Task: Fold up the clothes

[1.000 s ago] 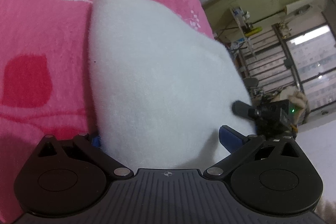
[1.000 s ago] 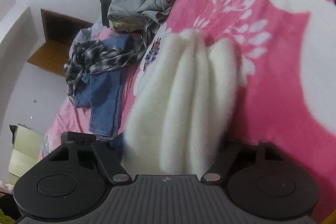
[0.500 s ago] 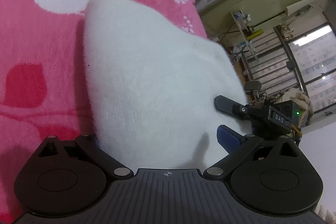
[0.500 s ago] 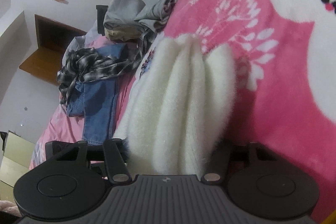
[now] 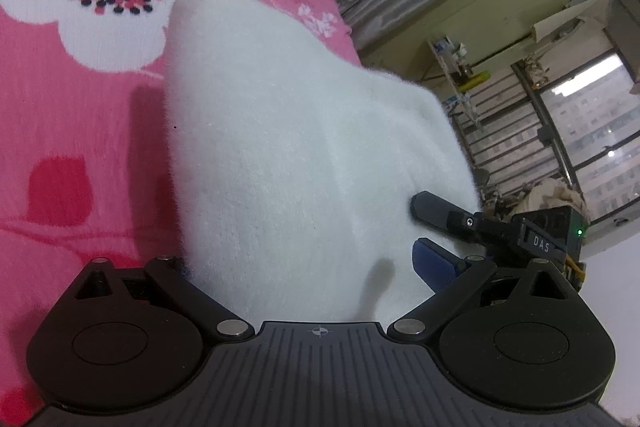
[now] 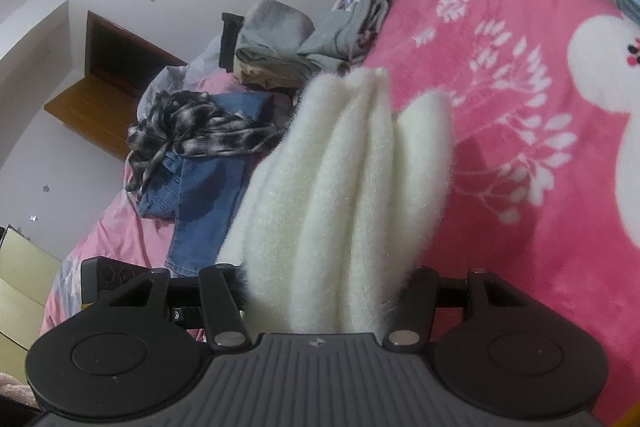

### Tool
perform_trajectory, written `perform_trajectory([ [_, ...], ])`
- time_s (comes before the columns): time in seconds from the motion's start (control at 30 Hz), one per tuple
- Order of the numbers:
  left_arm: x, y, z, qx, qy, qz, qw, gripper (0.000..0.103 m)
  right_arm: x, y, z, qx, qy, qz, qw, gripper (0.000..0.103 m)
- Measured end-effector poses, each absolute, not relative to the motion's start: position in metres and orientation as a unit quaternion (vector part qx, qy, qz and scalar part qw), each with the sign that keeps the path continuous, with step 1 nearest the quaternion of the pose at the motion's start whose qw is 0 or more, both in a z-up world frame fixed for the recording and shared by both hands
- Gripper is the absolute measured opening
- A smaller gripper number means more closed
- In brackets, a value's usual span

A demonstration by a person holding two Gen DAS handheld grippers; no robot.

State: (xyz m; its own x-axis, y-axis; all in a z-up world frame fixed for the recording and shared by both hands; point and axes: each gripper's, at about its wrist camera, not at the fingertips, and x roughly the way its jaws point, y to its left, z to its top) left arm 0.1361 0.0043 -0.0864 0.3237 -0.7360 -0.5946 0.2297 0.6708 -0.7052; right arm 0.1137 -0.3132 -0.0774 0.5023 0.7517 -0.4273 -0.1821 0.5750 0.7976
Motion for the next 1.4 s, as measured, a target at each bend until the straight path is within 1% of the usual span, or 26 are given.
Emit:
perform_trajectory([
  [0.33,0.134,0.002,-0.081,-0.257,0.48,-0.315,0.777,0.099,0.112,-0.31,-0.065,0.35,0.396,0.291,0.798,0.058],
  [0.7,0.137,0.006,-0.084,-0.258,0.478,-0.315,0.778,0.099,0.115,-0.311,-0.063,0.35,0.395,0.29,0.799,0.058],
  [1.4,0.154,0.009,-0.092,-0.278,0.476,-0.31,0.775,0.099,0.14,-0.307,-0.075,0.359,0.399,0.282,0.795,0.058],
])
